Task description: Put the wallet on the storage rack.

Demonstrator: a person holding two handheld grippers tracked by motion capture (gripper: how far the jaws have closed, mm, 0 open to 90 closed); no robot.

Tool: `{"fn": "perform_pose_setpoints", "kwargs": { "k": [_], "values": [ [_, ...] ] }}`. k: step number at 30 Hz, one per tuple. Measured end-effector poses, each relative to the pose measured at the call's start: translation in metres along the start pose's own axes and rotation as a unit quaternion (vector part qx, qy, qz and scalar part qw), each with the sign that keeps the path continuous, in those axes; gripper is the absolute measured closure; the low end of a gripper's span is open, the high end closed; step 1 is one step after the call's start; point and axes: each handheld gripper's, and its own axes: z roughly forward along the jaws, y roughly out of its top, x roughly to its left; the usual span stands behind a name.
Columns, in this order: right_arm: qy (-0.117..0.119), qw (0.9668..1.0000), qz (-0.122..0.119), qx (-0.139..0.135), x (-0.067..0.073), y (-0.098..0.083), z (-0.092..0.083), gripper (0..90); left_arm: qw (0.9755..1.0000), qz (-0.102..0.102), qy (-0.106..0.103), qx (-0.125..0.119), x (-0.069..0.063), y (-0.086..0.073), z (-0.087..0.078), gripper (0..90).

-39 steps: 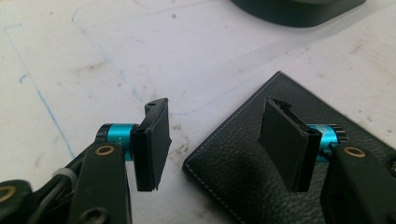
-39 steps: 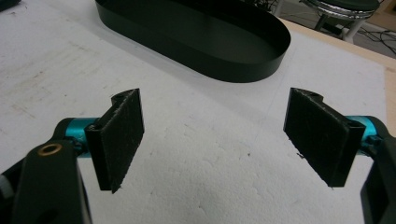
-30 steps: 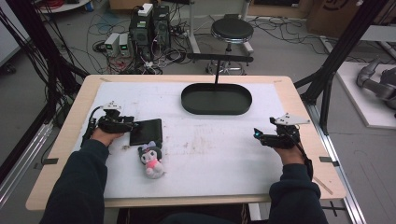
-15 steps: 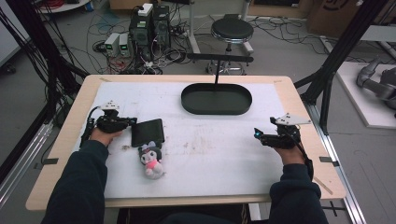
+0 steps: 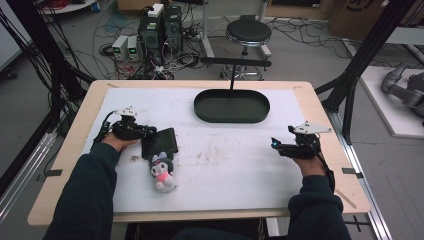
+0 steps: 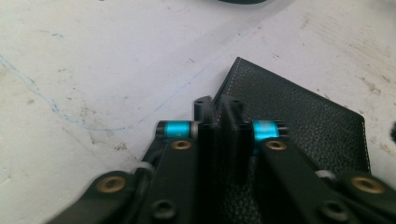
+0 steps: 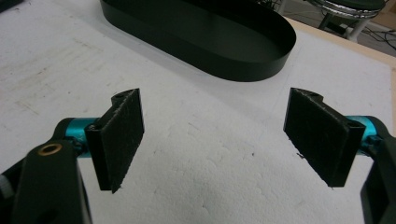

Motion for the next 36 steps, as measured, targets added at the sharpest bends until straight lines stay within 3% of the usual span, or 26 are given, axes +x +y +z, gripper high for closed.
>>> {"fn": "perform_pose_setpoints", "kwargs": {
  "k": [7, 10, 14, 15, 16, 17, 21, 22, 25, 30, 36],
  "values": [
    [-0.002, 1.0, 0.004, -0.002, -0.001, -0.001, -0.003, 20.5, 0.9989, -0.043, -0.016, -0.011, 0.003, -0.003, -0.006, 88.3],
    [-0.002, 1.0, 0.005, -0.002, -0.001, -0.001, -0.003, 20.5, 0.9984, -0.049, -0.011, -0.025, 0.003, -0.002, -0.014, 88.3],
    [-0.003, 1.0, 0.004, -0.001, -0.001, -0.001, -0.004, 20.5, 0.9964, -0.047, 0.023, -0.067, 0.003, 0.004, -0.037, 88.4],
    [-0.004, 1.0, 0.005, -0.002, -0.001, -0.001, -0.004, 20.5, 0.9951, -0.047, 0.037, -0.079, 0.003, 0.005, -0.044, 88.4],
    [-0.004, 1.0, 0.004, -0.003, -0.001, -0.001, -0.004, 20.5, 0.9912, -0.049, 0.069, -0.102, 0.004, 0.007, -0.059, 88.4],
    [-0.003, 1.0, 0.003, -0.004, -0.001, -0.001, -0.004, 20.5, 0.9912, -0.049, 0.069, -0.102, 0.004, 0.007, -0.059, 88.4],
    [-0.003, 1.0, 0.006, -0.002, -0.001, -0.001, -0.003, 20.5, 0.9827, -0.036, 0.124, -0.133, -0.001, 0.009, -0.088, 88.4],
    [-0.003, 1.0, 0.006, -0.002, -0.001, -0.001, -0.003, 20.5, 0.9827, -0.036, 0.124, -0.133, -0.001, 0.009, -0.088, 88.4],
    [-0.002, 1.0, 0.005, -0.002, -0.001, -0.001, -0.003, 20.5, 0.9805, -0.011, 0.141, -0.136, -0.01, 0.016, -0.096, 88.5],
    [-0.001, 1.0, 0.006, 0.0, 0.0, 0.0, -0.002, 20.5, 0.9806, 0.033, 0.153, -0.118, -0.033, 0.021, -0.092, 88.4],
    [-0.001, 1.0, 0.005, -0.002, -0.001, 0.0, -0.003, 20.5, 0.9806, 0.042, 0.153, -0.115, -0.052, 0.009, -0.09, 88.3]
  ]
}}
